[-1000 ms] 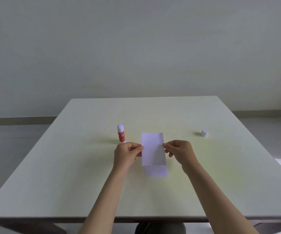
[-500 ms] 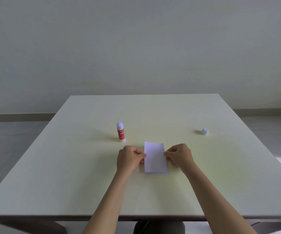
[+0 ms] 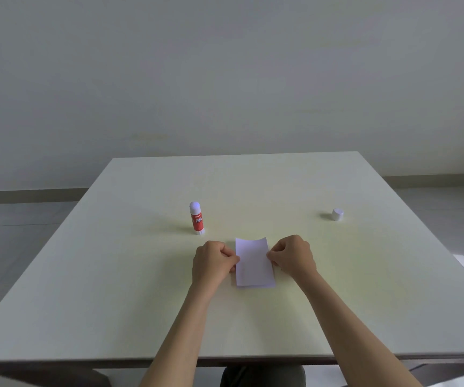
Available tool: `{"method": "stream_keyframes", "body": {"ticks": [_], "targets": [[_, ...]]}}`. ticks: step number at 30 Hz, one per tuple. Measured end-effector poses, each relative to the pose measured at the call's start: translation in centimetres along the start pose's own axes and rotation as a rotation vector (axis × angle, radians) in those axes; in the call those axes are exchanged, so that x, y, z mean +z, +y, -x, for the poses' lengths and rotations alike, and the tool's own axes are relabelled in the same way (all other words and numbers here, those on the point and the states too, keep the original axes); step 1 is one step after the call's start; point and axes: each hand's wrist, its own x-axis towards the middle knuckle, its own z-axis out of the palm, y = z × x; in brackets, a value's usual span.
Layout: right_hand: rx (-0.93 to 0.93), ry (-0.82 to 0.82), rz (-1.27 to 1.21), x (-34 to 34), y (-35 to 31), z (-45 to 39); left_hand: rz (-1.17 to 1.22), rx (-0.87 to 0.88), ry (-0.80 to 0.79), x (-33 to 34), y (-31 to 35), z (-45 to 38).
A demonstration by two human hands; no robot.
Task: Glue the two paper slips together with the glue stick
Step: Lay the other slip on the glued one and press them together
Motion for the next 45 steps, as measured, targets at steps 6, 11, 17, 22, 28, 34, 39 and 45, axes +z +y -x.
{"method": "stream_keyframes", "body": {"ticks": [6,11,17,22,28,34,39,45], "targets": [[-0.012,0.049,0.075,0.5,0.2,0.0,-0.039,0.048,0.012,0.3,-0.2,-0.2],[-0.040,0.051,0.133,0.6,0.2,0.1,-0.062,0.086,0.059,0.8,-0.4,0.0],[-0.039,0.014,0.161,0.4,0.2,-0.1,-0.113,0.194,0.078,1.0,-1.1,-0.3],[-0.039,0.010,0.175,0.5,0.1,-0.1,-0.389,0.597,-0.055,-0.4,-1.8,-1.8],[-0.060,0.029,0.191,0.8,0.1,0.1,-0.647,0.591,-0.273,-1.8,-2.2,-2.2],[-0.125,0.128,0.272,1.5,0.2,1.0,-0.728,0.593,-0.309,-2.0,-1.5,-1.8],[-0.354,0.247,0.452,2.6,0.3,2.2,-0.722,0.581,-0.338,-2.1,-1.2,-1.7],[-0.733,0.219,0.597,4.0,-0.2,2.8,-0.734,0.606,-0.327,-2.0,-1.8,-1.7]]}}
